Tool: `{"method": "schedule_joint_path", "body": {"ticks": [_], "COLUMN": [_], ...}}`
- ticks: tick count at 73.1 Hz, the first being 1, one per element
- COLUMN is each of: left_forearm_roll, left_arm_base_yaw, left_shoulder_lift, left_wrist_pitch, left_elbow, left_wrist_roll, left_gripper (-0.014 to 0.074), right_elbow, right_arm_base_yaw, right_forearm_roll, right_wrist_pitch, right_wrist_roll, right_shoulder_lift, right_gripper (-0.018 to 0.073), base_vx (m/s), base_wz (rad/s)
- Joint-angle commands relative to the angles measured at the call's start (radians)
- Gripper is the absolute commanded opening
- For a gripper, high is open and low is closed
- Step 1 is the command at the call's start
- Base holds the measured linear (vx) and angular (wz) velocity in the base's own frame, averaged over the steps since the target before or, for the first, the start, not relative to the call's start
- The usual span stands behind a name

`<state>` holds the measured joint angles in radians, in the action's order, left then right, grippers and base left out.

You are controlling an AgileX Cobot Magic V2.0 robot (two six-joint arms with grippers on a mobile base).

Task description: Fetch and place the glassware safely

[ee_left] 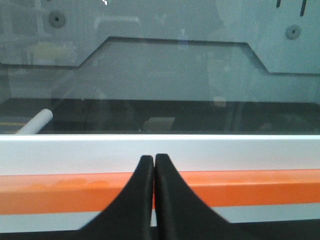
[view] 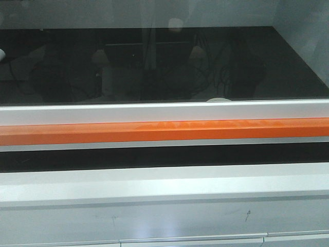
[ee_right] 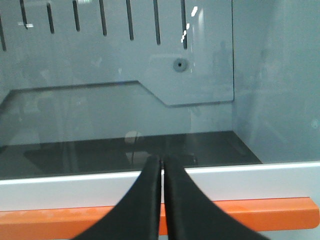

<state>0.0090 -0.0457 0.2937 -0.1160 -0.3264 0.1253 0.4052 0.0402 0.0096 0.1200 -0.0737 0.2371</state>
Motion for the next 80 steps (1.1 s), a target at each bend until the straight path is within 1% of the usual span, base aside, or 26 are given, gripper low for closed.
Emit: {"method": "schedule_joint_path", "body": {"ticks": [1,10,24,27,37,47,55,61,67,76,78,80], "left_forearm_roll": [-0.009,-0.009,-0.009,-0.009,-0.009,-0.009,-0.009,-0.009,-0.009,-0.009,-0.009,-0.009], "left_arm_base_yaw": [0.000,0.000,0.000,0.000,0.000,0.000,0.000,0.000,0.000,-0.001,-0.001,-0.001], "left_shoulder_lift": [0.076,0.111,0.111,0.111,0.111,0.111,0.111,0.111,0.112,0.144,0.155,0.164], "left_wrist_pitch": [0.052,0.047,0.057,0.067,0.106,0.122,0.130,0.116,0.091,0.072,0.077,0.087], "left_elbow": [-0.057,-0.055,-0.055,-0.055,-0.055,-0.055,-0.055,-0.055,-0.055,-0.051,-0.042,-0.031], "left_wrist_roll": [0.011,0.011,0.007,0.007,-0.003,-0.011,-0.009,0.028,0.043,0.031,0.017,0.006], "left_gripper": [-0.0007,-0.0007,-0.0007,-0.0007,-0.0007,-0.0007,-0.0007,-0.0007,-0.0007,-0.0007,-0.0007,-0.0007], "right_elbow": [0.079,0.084,0.084,0.085,0.085,0.085,0.085,0.085,0.085,0.082,0.070,0.050], "right_arm_base_yaw": [-0.001,-0.001,-0.001,-0.001,-0.001,0.032,0.049,0.049,0.049,0.051,0.056,0.065], "right_forearm_roll": [-0.010,-0.010,0.001,0.015,0.012,0.012,0.013,0.022,0.014,0.010,0.001,-0.010], "right_wrist_pitch": [-0.028,-0.030,-0.037,-0.055,-0.155,-0.195,-0.203,-0.190,-0.157,-0.107,-0.115,-0.150], "right_wrist_roll": [0.006,0.005,0.002,0.003,0.012,0.012,0.009,-0.003,0.009,0.011,0.016,0.025], "right_shoulder_lift": [0.097,0.172,0.231,0.231,0.231,0.231,0.231,0.231,0.243,0.283,0.295,0.302], "right_gripper": [-0.0006,-0.0006,-0.0006,-0.0006,-0.0006,-0.0006,-0.0006,-0.0006,-0.0005,-0.0005,-0.0003,-0.0003], "base_vx": [0.00,0.00,0.00,0.00,0.00,0.00,0.00,0.00,0.00,0.00,0.00,0.00], "base_wz": [0.00,0.00,0.00,0.00,0.00,0.00,0.00,0.00,0.00,0.00,0.00,0.00]}}
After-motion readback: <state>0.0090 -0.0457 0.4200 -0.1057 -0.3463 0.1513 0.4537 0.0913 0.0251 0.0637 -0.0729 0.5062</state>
